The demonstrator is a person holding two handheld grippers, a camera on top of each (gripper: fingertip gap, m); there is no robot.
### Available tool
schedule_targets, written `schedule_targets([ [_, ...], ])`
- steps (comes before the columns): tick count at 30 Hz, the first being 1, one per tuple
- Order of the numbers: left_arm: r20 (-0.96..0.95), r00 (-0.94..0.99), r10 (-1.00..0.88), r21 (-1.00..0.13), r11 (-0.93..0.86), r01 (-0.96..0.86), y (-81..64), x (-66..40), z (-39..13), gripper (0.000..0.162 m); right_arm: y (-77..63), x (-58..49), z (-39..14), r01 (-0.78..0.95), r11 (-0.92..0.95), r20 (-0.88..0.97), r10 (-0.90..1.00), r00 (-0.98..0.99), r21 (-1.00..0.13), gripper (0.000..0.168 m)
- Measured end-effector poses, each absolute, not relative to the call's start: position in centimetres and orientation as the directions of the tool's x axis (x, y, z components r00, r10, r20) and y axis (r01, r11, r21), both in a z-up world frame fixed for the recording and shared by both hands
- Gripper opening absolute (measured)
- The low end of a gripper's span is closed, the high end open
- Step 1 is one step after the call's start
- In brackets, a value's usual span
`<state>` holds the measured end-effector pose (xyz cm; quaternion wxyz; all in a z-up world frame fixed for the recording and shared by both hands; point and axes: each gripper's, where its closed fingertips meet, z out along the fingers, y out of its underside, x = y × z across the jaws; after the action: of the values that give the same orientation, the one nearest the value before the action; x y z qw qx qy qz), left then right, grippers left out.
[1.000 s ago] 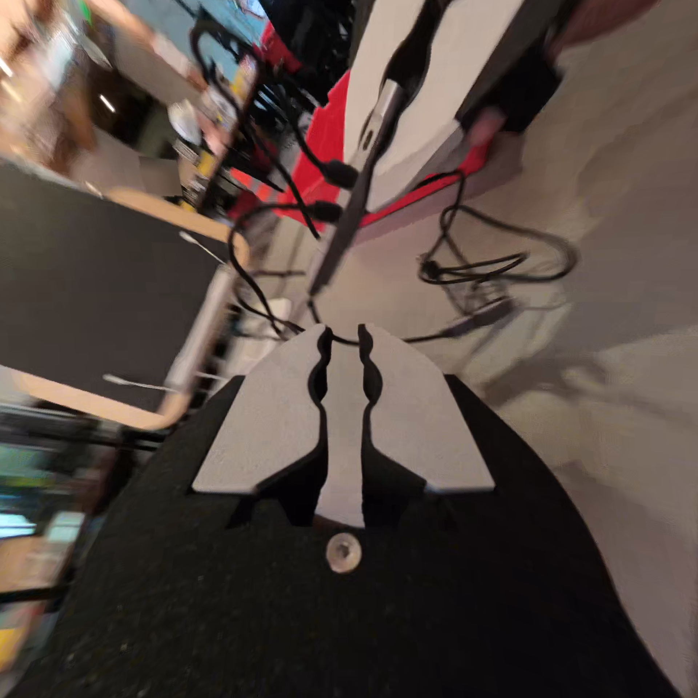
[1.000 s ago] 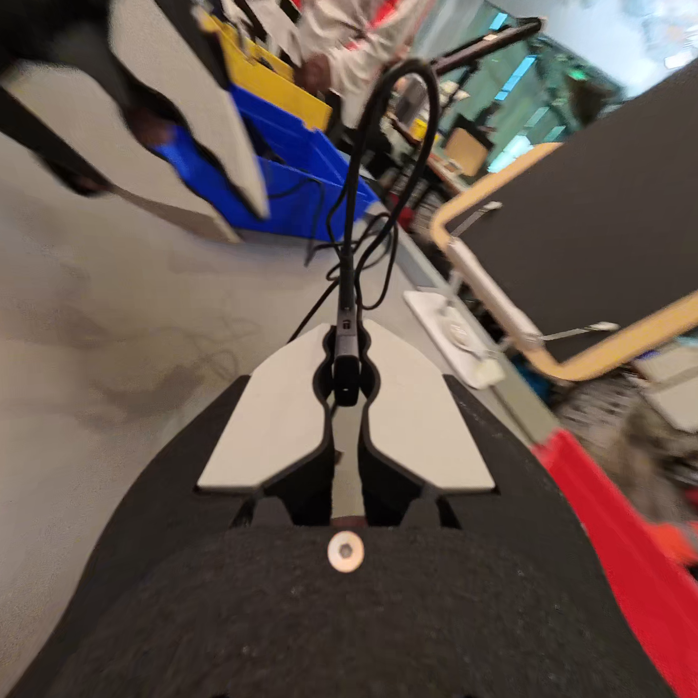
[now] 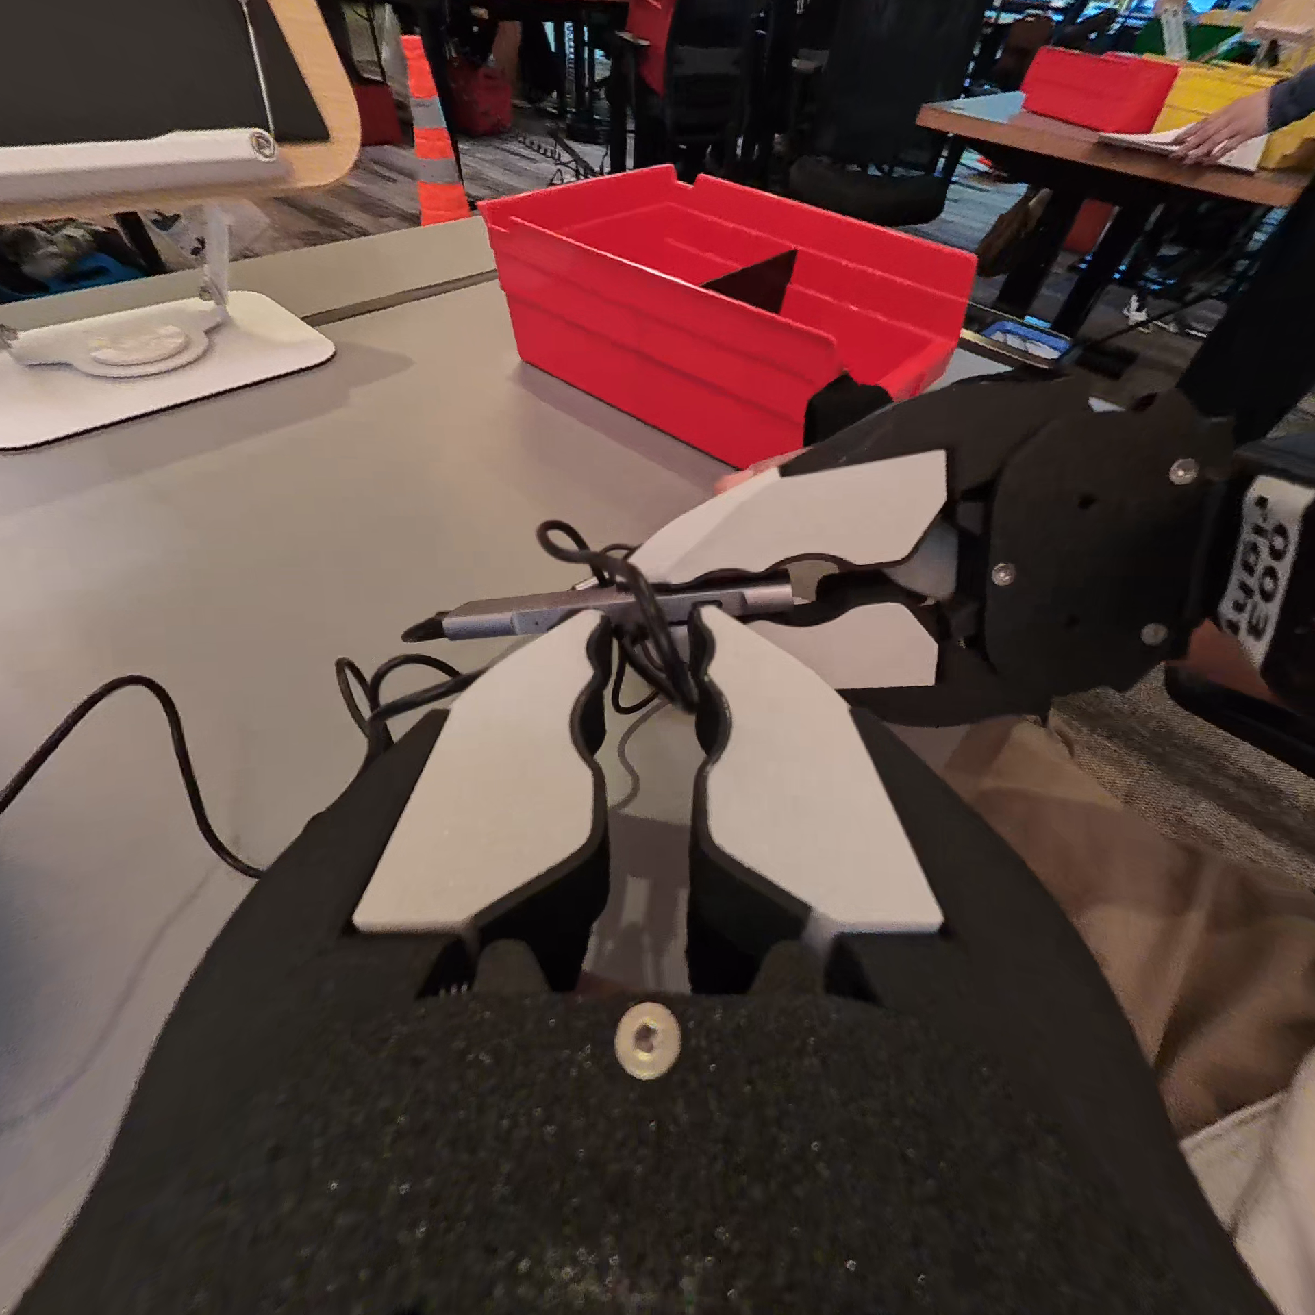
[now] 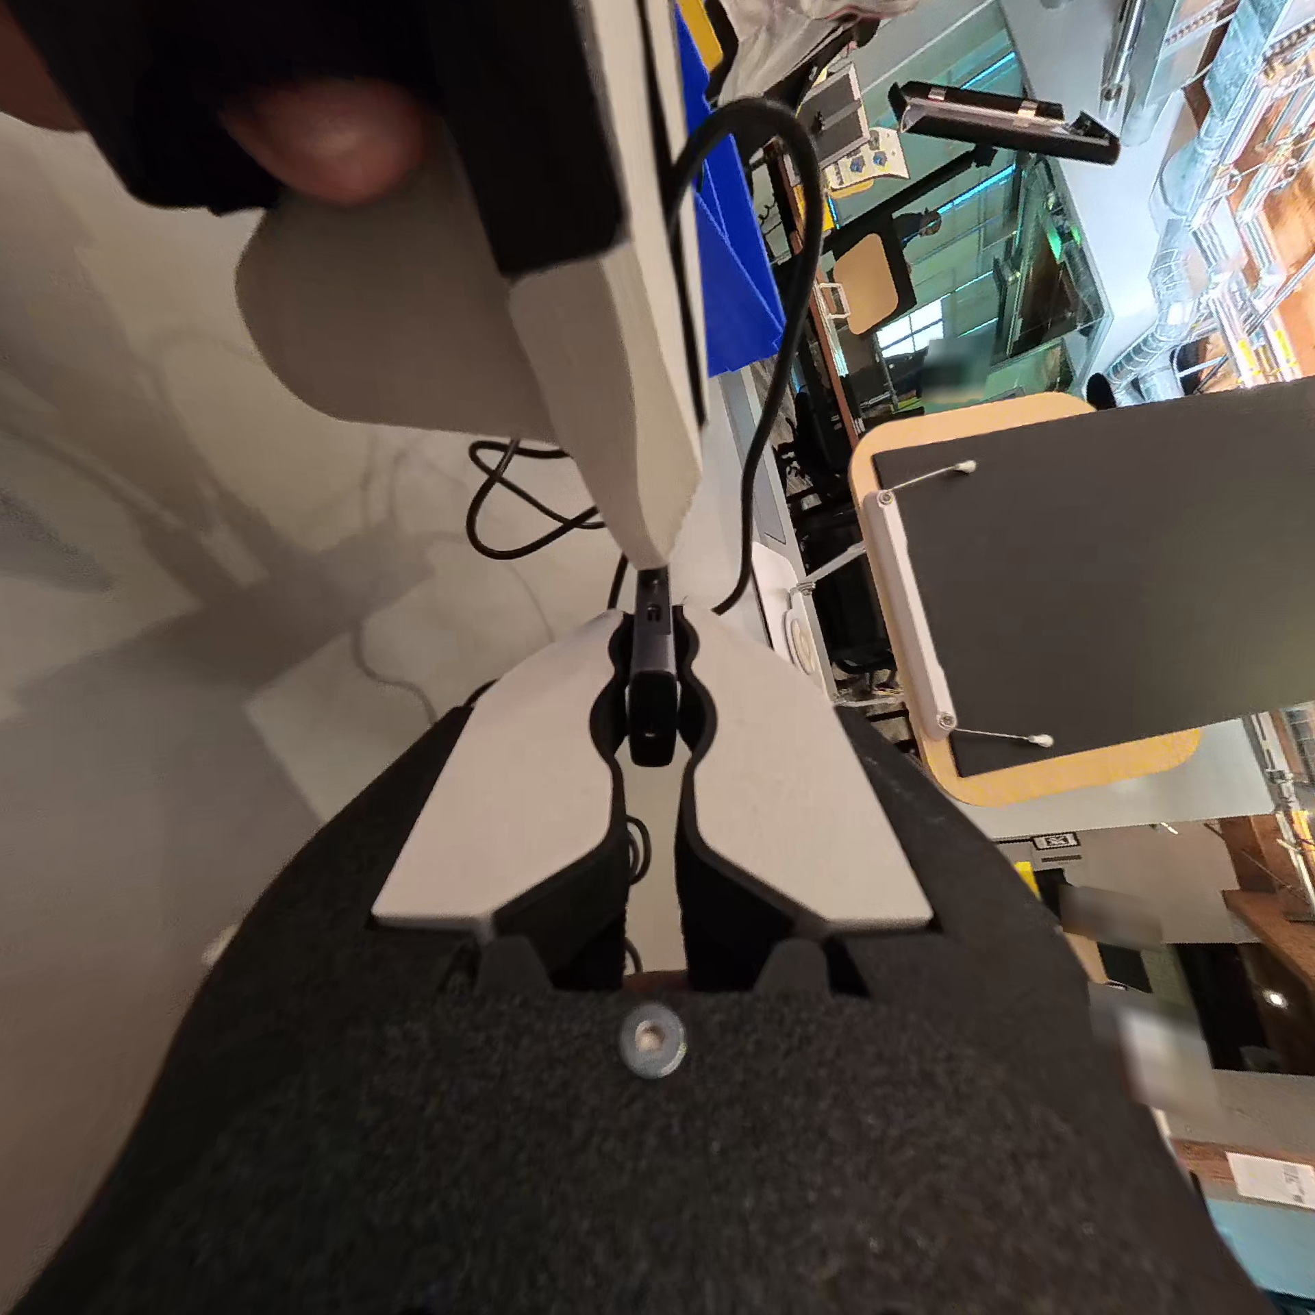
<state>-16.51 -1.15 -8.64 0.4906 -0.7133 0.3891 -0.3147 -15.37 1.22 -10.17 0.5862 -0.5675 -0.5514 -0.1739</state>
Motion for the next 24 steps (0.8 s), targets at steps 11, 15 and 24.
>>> schedule_targets([
  [11, 0.078, 0.491, -0.867, -0.934, -0.235, -0.267, -0.7, -16.7, -8.8, 0.010, 1.4, -15.0, -10.2, 0.838, 0.259, 0.835, 0.427, 0.347, -0.481, 0.010],
  [15, -0.001, 0.495, -0.869, -0.939, -0.169, -0.299, -0.9, -16.7, -8.3, 0.010, 1.3, -15.0, -9.8, 0.838, 0.267, 0.841, 0.418, 0.345, -0.476, 0.010],
  [24, -0.055, 0.512, -0.857, -0.941, -0.127, -0.314, -1.0, -17.1, -7.9, 0.009, 1.5, -15.3, -9.6, 0.851, 0.247, 0.852, 0.387, 0.353, -0.464, 0.010],
])
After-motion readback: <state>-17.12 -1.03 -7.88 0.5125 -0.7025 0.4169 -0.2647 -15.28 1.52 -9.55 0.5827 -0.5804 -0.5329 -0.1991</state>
